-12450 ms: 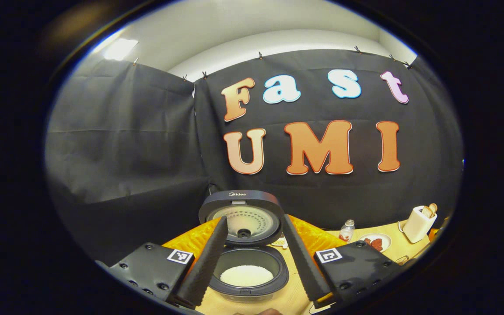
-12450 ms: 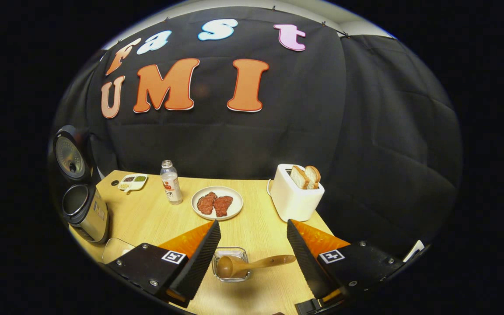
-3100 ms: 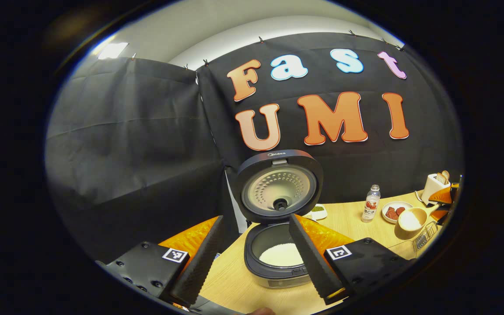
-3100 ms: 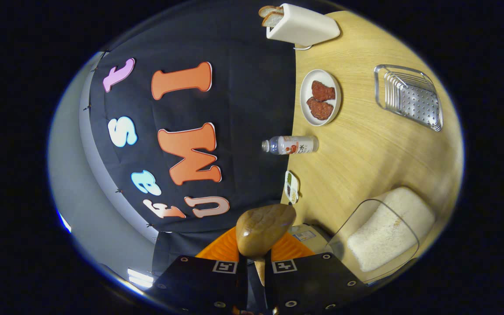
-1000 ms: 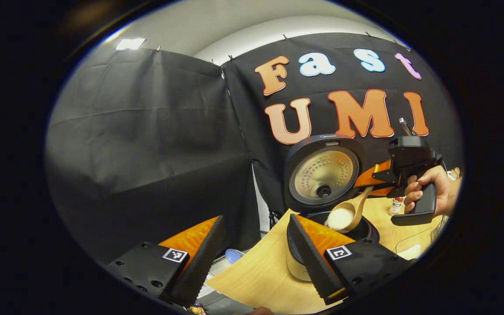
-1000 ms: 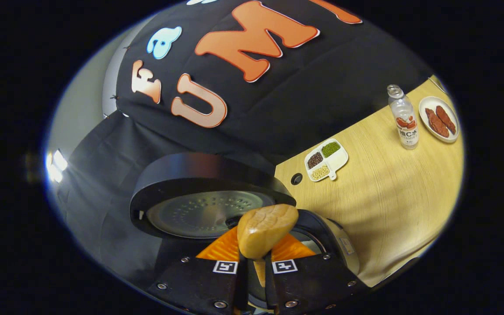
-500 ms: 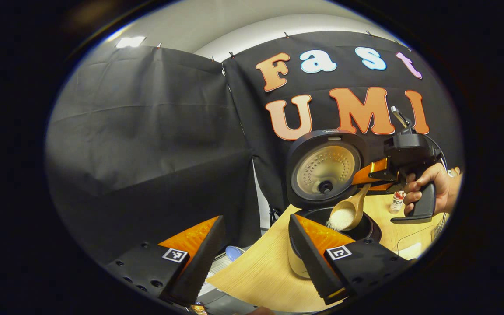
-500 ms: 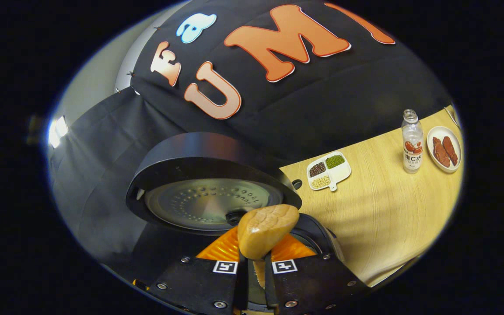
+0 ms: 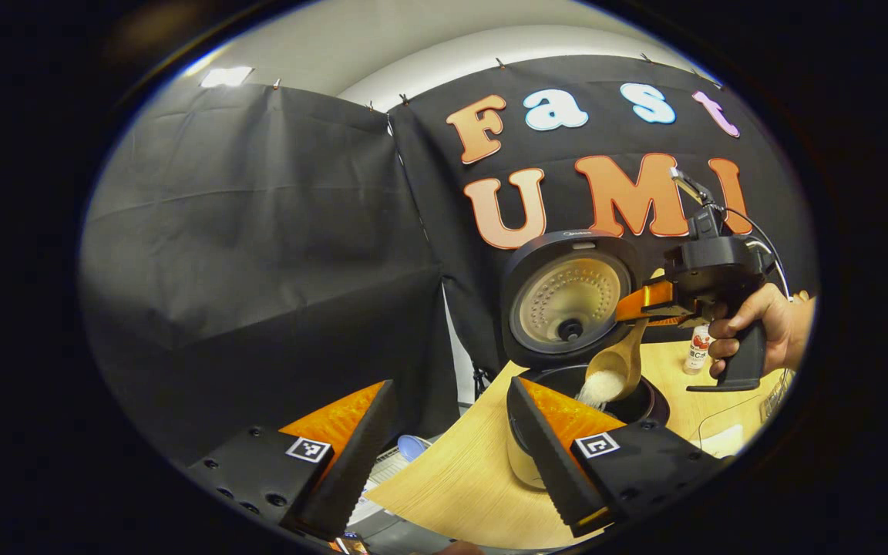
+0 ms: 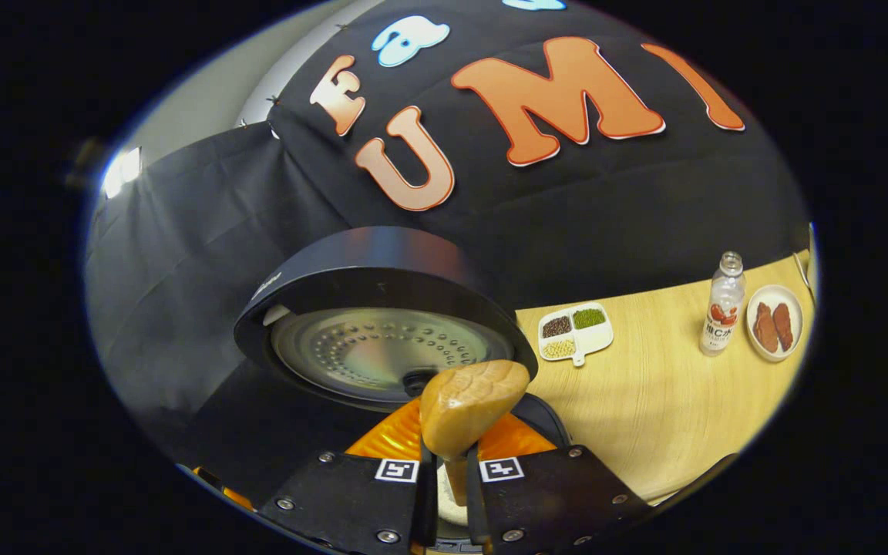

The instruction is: Close the left gripper, press the button to open the rice cooker; take a wooden spoon from the chopstick holder with the right hand, scoop a spoonful of rice and pour it into the rice cooker, then put the wooden spoon back into the chopstick holder.

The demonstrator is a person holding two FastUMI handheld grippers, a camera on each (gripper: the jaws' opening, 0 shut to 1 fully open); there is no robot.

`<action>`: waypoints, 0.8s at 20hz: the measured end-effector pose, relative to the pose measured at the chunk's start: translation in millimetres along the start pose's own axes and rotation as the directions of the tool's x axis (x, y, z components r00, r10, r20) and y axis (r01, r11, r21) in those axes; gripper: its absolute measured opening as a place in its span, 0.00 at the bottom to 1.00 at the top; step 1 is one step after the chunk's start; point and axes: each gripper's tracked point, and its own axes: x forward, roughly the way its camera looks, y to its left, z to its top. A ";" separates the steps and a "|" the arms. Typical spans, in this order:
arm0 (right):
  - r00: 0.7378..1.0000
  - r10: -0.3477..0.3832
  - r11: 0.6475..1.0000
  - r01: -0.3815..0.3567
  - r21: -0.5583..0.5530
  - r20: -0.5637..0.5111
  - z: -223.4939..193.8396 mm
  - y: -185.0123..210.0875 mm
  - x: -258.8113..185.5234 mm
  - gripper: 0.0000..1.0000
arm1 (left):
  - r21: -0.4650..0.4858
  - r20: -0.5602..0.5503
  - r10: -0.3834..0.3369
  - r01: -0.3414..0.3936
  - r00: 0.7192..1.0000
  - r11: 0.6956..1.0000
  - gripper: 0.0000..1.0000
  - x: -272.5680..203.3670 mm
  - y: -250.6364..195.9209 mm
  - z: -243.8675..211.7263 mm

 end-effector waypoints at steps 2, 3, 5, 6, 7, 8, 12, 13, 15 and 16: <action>1.000 0.000 0.999 0.001 -0.043 0.008 2.8 4.0 -0.2 0.14 | -0.001 -0.003 -0.001 0.001 1.000 1.000 0.92 -1.5 0.6 -2.0; 1.000 -0.001 0.998 0.001 -0.061 0.012 3.8 6.5 0.6 0.14 | -0.003 -0.006 -0.003 0.003 1.000 1.000 0.92 -3.0 1.1 -2.6; 1.000 -0.005 0.995 0.007 -0.098 0.021 5.9 9.3 -0.3 0.14 | -0.001 -0.009 -0.001 0.001 1.000 1.000 0.99 -2.6 3.0 -4.2; 1.000 -0.004 0.992 0.007 -0.125 0.027 5.2 11.6 -0.5 0.15 | -0.001 -0.010 0.000 0.000 1.000 1.000 0.99 -2.7 3.4 -4.5; 0.999 -0.004 0.988 0.009 -0.154 0.031 6.6 13.7 -0.8 0.15 | -0.002 -0.010 0.001 -0.001 1.000 1.000 0.99 -3.6 4.2 -5.4; 0.999 -0.004 0.982 0.011 -0.187 0.034 7.2 16.6 -1.2 0.14 | -0.002 -0.010 0.000 0.000 1.000 1.000 0.99 -3.0 4.8 -5.1; 0.999 0.008 0.961 0.003 -0.277 0.037 5.2 27.4 -3.0 0.14 | -0.001 -0.010 -0.006 0.006 1.000 1.000 0.99 -1.8 4.0 -5.4; 0.999 0.011 0.956 0.001 -0.292 0.039 6.0 28.8 -4.0 0.14 | 0.001 -0.009 -0.007 0.007 1.000 1.000 0.99 -1.2 3.9 -5.4; 0.999 0.016 0.939 0.001 -0.343 0.047 6.3 31.5 -5.5 0.14 | 0.002 -0.006 -0.008 0.008 1.000 1.000 0.99 -1.0 3.0 -4.7; 0.999 0.016 0.926 0.005 -0.378 0.052 6.6 32.6 -6.8 0.15 | 0.001 -0.007 -0.007 0.007 1.000 1.000 0.99 -1.1 2.9 -5.2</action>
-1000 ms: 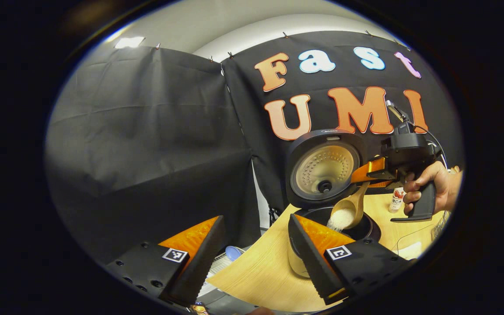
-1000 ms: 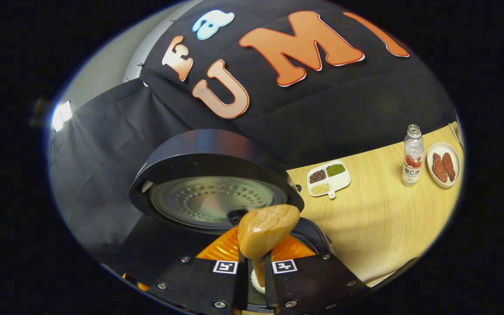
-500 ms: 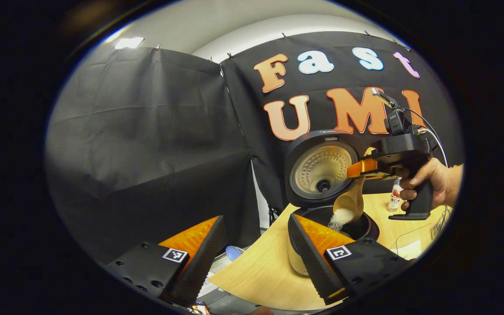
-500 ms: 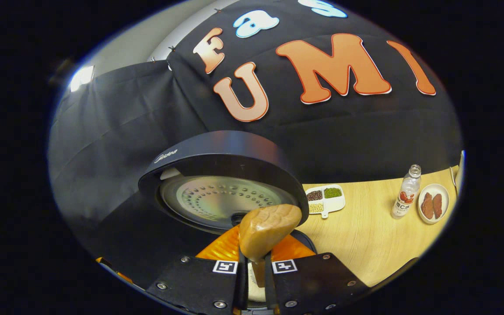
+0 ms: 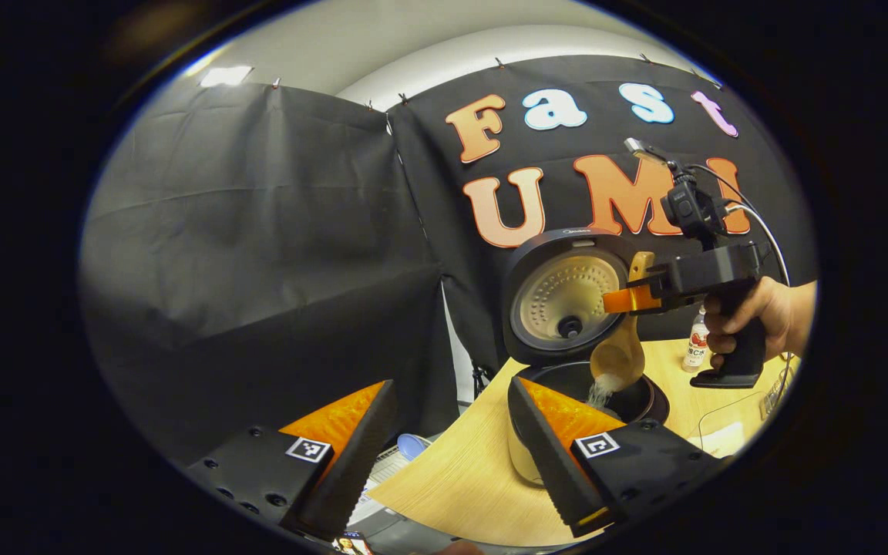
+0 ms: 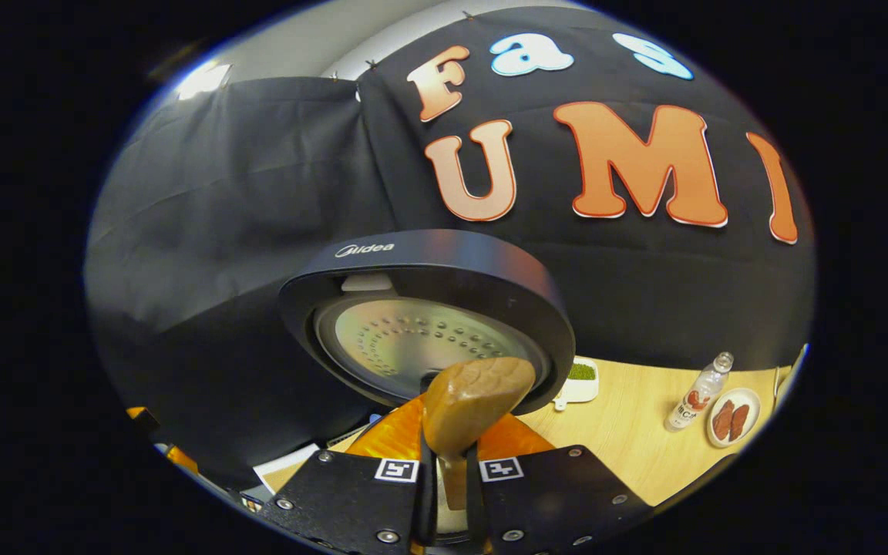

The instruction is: Close the left gripper, press the button to open the rice cooker; take a wooden spoon from the chopstick holder with the right hand, scoop a spoonful of rice and pour it into the rice cooker, then put the wooden spoon back into the chopstick holder.

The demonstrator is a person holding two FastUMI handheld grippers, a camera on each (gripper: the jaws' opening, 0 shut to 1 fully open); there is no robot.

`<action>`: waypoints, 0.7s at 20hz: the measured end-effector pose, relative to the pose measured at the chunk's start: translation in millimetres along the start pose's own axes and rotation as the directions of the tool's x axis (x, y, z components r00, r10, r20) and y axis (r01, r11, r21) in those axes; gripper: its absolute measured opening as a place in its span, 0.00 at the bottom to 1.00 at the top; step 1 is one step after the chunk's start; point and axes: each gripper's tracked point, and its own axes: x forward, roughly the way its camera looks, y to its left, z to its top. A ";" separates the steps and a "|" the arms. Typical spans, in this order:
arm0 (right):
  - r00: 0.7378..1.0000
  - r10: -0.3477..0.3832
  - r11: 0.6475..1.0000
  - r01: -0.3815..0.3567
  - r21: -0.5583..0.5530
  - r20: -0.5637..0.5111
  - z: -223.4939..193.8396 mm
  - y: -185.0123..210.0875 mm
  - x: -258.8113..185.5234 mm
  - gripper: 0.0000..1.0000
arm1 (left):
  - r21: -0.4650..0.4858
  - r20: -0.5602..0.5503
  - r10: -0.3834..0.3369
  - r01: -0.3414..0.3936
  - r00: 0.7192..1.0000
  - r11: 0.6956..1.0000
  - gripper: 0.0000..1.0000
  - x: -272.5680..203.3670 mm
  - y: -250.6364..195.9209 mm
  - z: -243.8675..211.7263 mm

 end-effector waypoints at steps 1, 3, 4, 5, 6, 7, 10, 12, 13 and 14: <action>1.000 0.001 0.999 -0.001 -0.034 0.007 -0.1 0.6 -2.2 0.15 | -0.001 -0.002 -0.001 0.001 1.000 1.000 0.99 0.2 0.4 -1.3; 1.000 0.016 0.996 -0.015 -0.087 0.014 2.7 5.8 -3.3 0.14 | -0.001 -0.003 0.000 0.000 1.000 1.000 0.99 0.5 -0.2 -1.7; 1.000 0.023 0.993 -0.020 -0.114 0.017 2.2 8.7 -3.4 0.14 | 0.001 -0.003 0.001 -0.001 1.000 1.000 0.99 0.6 -0.2 -1.2; 0.999 0.025 0.989 -0.021 -0.146 0.026 3.4 9.6 -5.0 0.14 | 0.002 -0.002 0.000 0.000 1.000 1.000 0.92 -0.2 0.2 -1.3; 0.999 0.026 0.983 -0.020 -0.181 0.034 3.5 12.0 -7.1 0.14 | 0.004 -0.002 0.000 0.000 1.000 1.000 0.92 -0.2 -0.9 -1.0; 0.999 0.024 0.977 -0.016 -0.215 0.038 2.4 12.6 -7.2 0.14 | 0.005 -0.001 0.000 0.000 1.000 1.000 0.92 -0.1 -1.5 -0.6; 0.998 0.022 0.974 -0.006 -0.227 0.066 4.8 13.0 -11.7 0.14 | 0.007 -0.001 0.001 -0.001 1.000 1.000 0.92 -0.4 -2.8 0.1; 0.997 0.030 0.985 -0.017 -0.171 0.071 0.5 10.8 -5.3 0.14 | 0.005 -0.001 0.003 -0.003 1.000 1.000 0.92 -0.9 -4.6 0.5; 0.997 0.027 0.990 -0.018 -0.137 0.068 8.5 9.7 -13.3 0.14 | 0.005 -0.001 0.003 -0.003 1.000 1.000 0.92 -1.8 -5.5 0.6; 0.998 0.024 0.995 -0.018 -0.097 0.060 9.3 6.4 -15.9 0.15 | 0.006 0.002 0.002 -0.002 1.000 1.000 0.92 -1.9 -6.3 2.0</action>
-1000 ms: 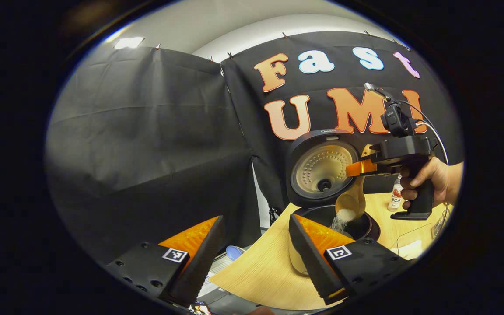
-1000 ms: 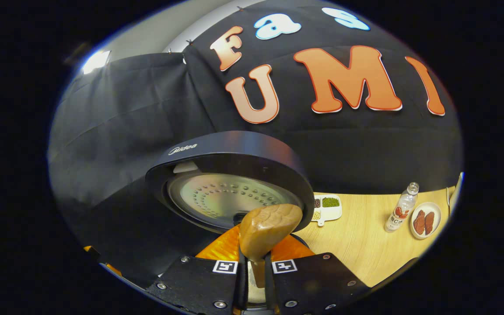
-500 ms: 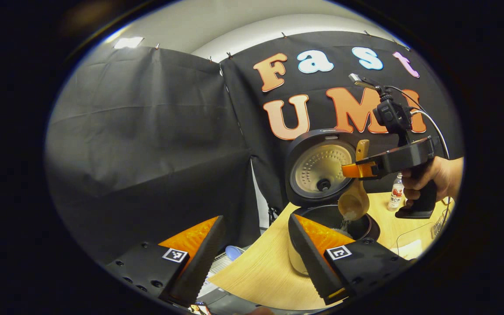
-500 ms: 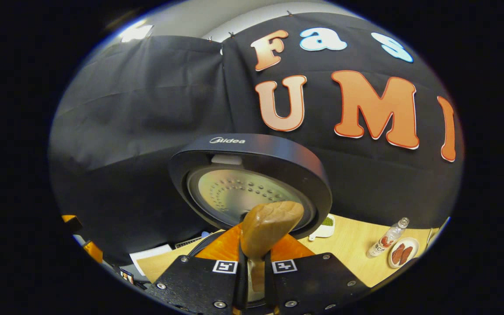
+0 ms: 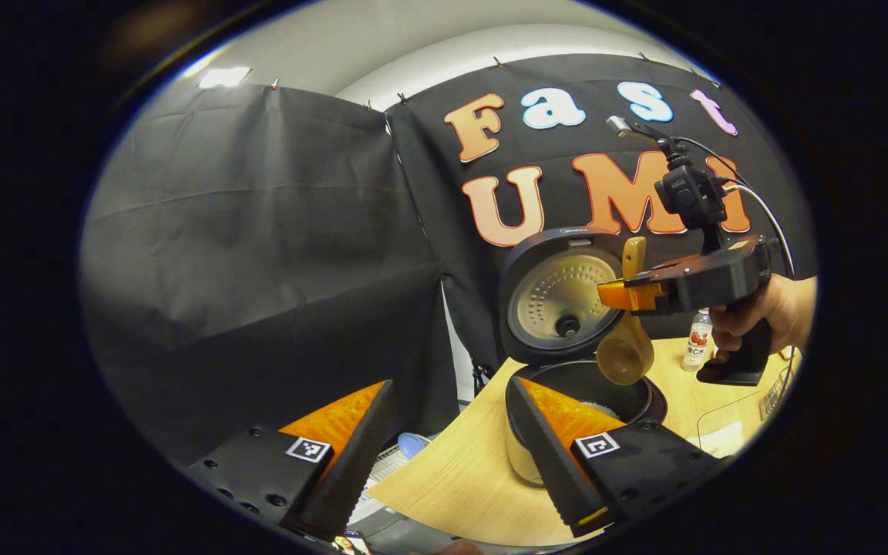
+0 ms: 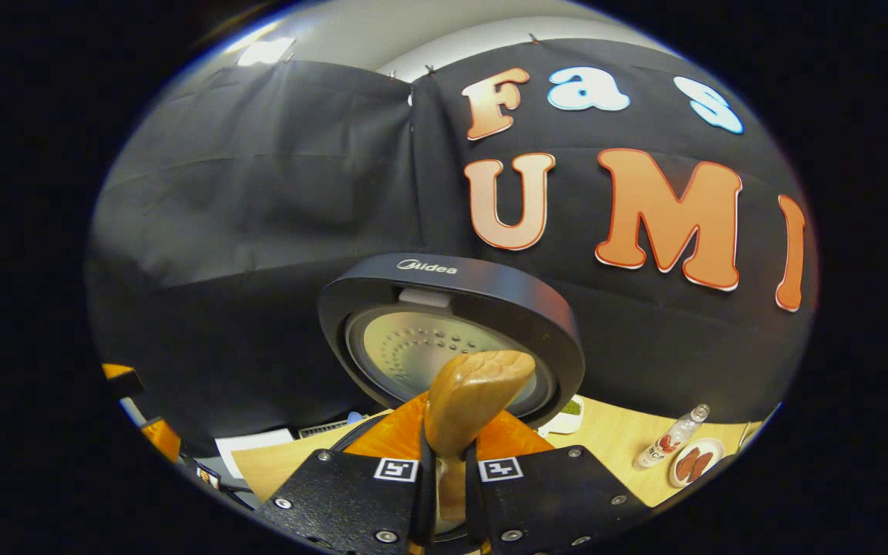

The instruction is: Close the left gripper, press the button to open the rice cooker; take a wooden spoon from the chopstick holder with the right hand, scoop a spoonful of rice and pour it into the rice cooker, then put the wooden spoon back into the chopstick holder.

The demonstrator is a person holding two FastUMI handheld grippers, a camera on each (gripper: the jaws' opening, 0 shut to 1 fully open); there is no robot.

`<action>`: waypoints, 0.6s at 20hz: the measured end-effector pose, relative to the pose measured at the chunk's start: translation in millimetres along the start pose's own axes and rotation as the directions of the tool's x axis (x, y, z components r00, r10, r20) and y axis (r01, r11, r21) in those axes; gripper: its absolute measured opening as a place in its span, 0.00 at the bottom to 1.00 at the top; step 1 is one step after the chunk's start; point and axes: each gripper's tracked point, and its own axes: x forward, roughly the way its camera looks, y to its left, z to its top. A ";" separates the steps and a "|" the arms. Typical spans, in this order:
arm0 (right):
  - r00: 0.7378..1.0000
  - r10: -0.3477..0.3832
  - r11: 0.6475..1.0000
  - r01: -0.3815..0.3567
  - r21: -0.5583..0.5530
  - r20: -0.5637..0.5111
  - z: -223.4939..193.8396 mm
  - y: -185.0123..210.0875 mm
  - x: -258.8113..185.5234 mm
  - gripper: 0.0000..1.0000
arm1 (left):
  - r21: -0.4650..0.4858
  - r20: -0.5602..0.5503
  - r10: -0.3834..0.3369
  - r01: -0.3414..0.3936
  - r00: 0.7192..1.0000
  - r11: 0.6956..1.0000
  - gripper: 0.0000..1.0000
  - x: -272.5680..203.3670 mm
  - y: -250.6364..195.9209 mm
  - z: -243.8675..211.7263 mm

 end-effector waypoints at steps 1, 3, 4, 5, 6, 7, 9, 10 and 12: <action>1.000 0.002 0.998 -0.001 0.056 -0.007 -1.0 -6.7 -1.7 0.15 | 0.001 0.001 -0.002 0.002 1.000 1.000 0.92 -1.5 -1.6 0.7; 1.000 0.015 0.985 -0.012 0.174 -0.016 1.2 -16.1 -9.2 0.14 | 0.001 0.006 -0.006 0.006 1.000 1.000 0.92 -2.6 -5.6 3.4; 1.000 0.019 0.971 -0.015 0.239 -0.018 2.0 -22.5 -14.6 0.14 | 0.002 0.008 -0.010 0.010 1.000 1.000 0.92 -3.0 -8.7 5.2; 1.000 0.020 0.952 -0.012 0.305 -0.020 1.9 -29.7 -19.5 0.14 | 0.003 0.011 -0.016 0.016 1.000 1.000 0.92 -3.2 -12.8 6.7; 1.000 0.015 0.931 -0.006 0.365 -0.022 1.6 -40.1 -25.7 0.14 | 0.007 0.015 -0.022 0.022 1.000 1.000 0.92 -4.5 -17.2 9.2; 1.000 0.005 0.906 0.004 0.423 -0.020 0.5 -53.2 -33.7 0.14 | 0.011 0.018 -0.029 0.028 0.999 1.000 0.92 -5.1 -20.1 10.3; 1.000 -0.014 0.859 0.022 0.512 -0.020 -4.2 -77.1 -52.6 0.15 | 0.015 0.019 -0.044 0.044 0.999 0.999 0.92 -6.9 -30.8 12.8; 0.999 -0.022 0.832 0.034 0.553 -0.028 -8.3 -89.7 -62.2 0.14 | 0.016 0.020 -0.054 0.054 0.998 0.998 0.92 -8.4 -36.0 14.0; 0.998 -0.060 0.782 0.069 0.619 -0.034 -20.0 -120.5 -82.3 0.10 | 0.020 0.023 -0.069 0.069 0.997 0.997 0.92 -11.7 -47.9 18.1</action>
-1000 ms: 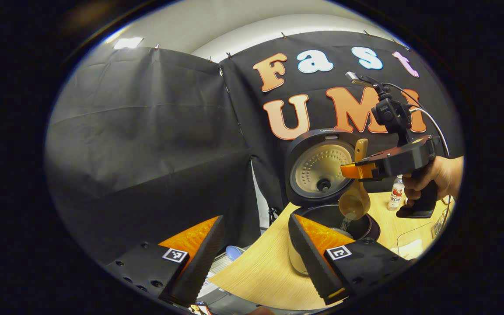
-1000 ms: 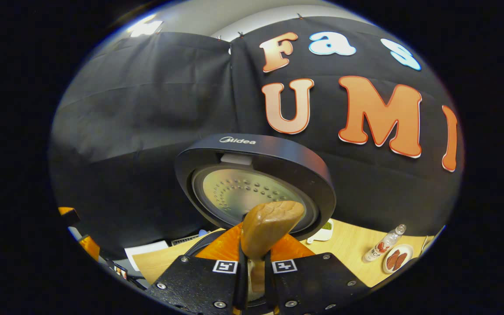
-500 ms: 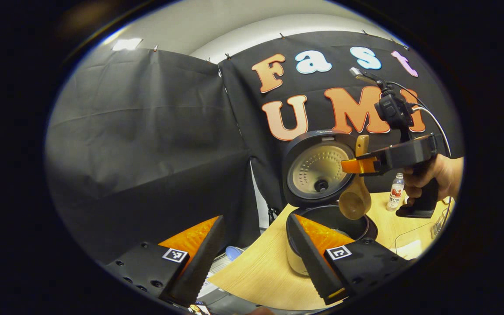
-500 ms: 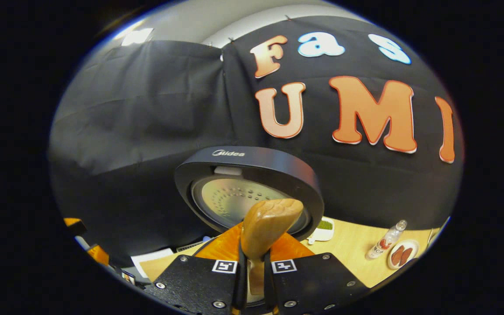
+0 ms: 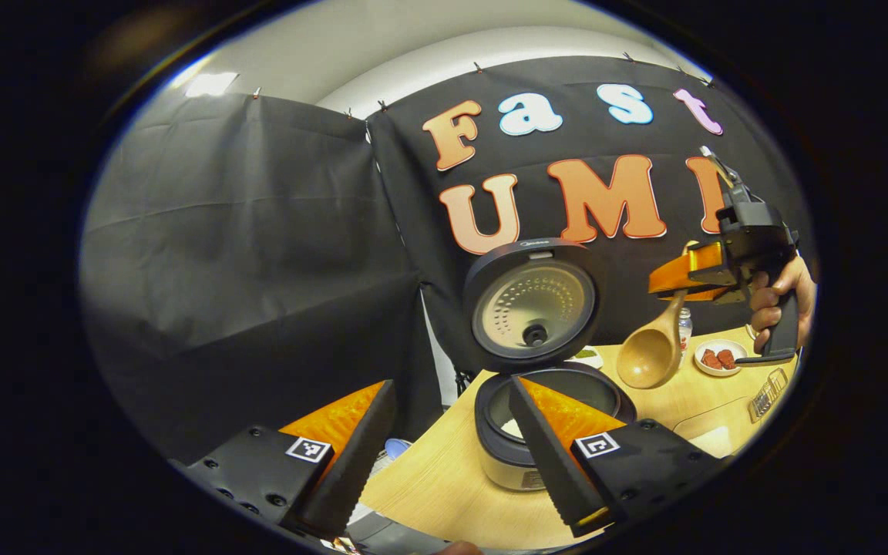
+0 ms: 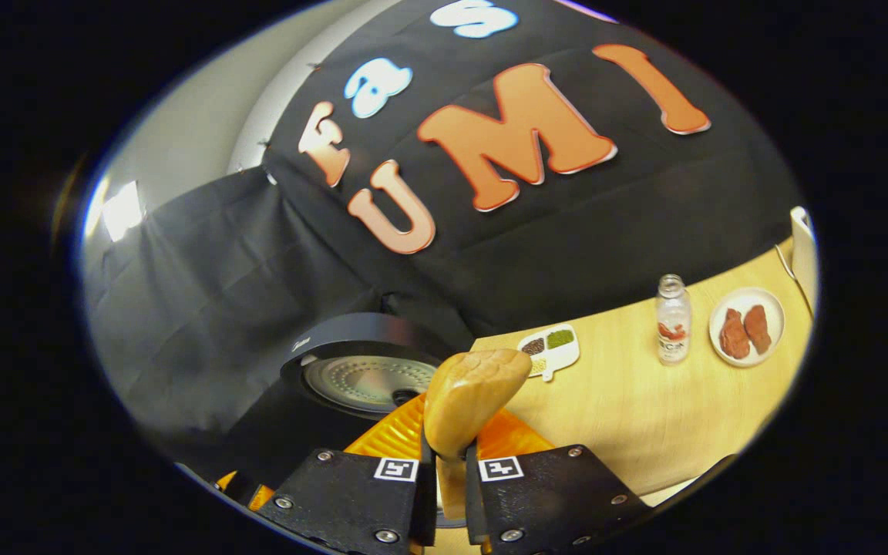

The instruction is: Close the left gripper, press the button to open the rice cooker; take a wooden spoon from the chopstick holder with the right hand, scoop a spoonful of rice and pour it into the rice cooker, then put the wooden spoon back into the chopstick holder.

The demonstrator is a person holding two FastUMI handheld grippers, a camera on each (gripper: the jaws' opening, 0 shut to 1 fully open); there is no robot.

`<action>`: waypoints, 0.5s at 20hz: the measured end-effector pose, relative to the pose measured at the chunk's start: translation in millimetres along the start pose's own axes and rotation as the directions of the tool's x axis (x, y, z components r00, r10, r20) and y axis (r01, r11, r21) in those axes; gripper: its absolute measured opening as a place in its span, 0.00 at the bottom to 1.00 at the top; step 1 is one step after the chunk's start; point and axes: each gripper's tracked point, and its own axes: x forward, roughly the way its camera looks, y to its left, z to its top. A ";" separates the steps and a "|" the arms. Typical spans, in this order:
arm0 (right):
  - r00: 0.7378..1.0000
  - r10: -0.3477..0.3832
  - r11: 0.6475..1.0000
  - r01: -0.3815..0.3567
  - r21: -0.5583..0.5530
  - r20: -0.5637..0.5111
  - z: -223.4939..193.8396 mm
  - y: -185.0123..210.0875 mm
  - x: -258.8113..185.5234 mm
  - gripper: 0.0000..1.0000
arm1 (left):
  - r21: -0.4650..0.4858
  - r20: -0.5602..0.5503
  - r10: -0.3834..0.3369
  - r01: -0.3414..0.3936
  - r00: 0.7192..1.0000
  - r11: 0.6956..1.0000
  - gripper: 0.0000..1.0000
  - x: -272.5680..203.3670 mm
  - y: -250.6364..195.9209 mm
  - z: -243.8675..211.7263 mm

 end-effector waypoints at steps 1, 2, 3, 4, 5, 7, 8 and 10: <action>0.999 -0.028 0.999 0.027 0.026 0.015 6.5 -17.1 -10.7 0.14 | 0.000 0.001 -0.010 0.010 1.000 1.000 0.92 -1.3 -6.8 2.3; 0.998 -0.060 0.997 0.058 0.043 0.031 11.5 -36.8 -23.0 0.14 | 0.001 0.002 -0.021 0.021 1.000 1.000 0.92 -2.4 -14.2 4.5; 0.995 -0.092 0.994 0.090 0.061 0.047 16.7 -56.3 -36.1 0.14 | 0.005 0.004 -0.034 0.034 0.999 0.999 0.92 -4.0 -22.2 6.7; 0.991 -0.122 0.990 0.118 0.073 0.062 23.5 -75.0 -52.2 0.15 | 0.012 0.007 -0.043 0.043 0.999 0.999 0.92 -5.1 -29.7 9.2; 0.984 -0.158 0.985 0.151 0.088 0.078 29.7 -95.2 -67.3 0.15 | 0.018 0.008 -0.055 0.055 0.998 0.998 0.92 -8.6 -37.2 9.6; 0.965 -0.238 0.967 0.226 0.114 0.109 41.7 -140.7 -97.6 0.15 | 0.019 0.006 -0.076 0.076 0.997 0.997 0.92 -13.4 -53.5 12.9; 0.953 -0.275 0.957 0.260 0.127 0.123 46.5 -160.6 -112.3 0.15 | 0.019 0.004 -0.086 0.086 0.996 0.996 0.99 -15.6 -61.0 14.0; 0.928 -0.339 0.936 0.316 0.155 0.157 59.3 -197.7 -140.4 0.15 | 0.023 0.002 -0.100 0.100 0.995 0.995 0.99 -17.4 -74.8 17.3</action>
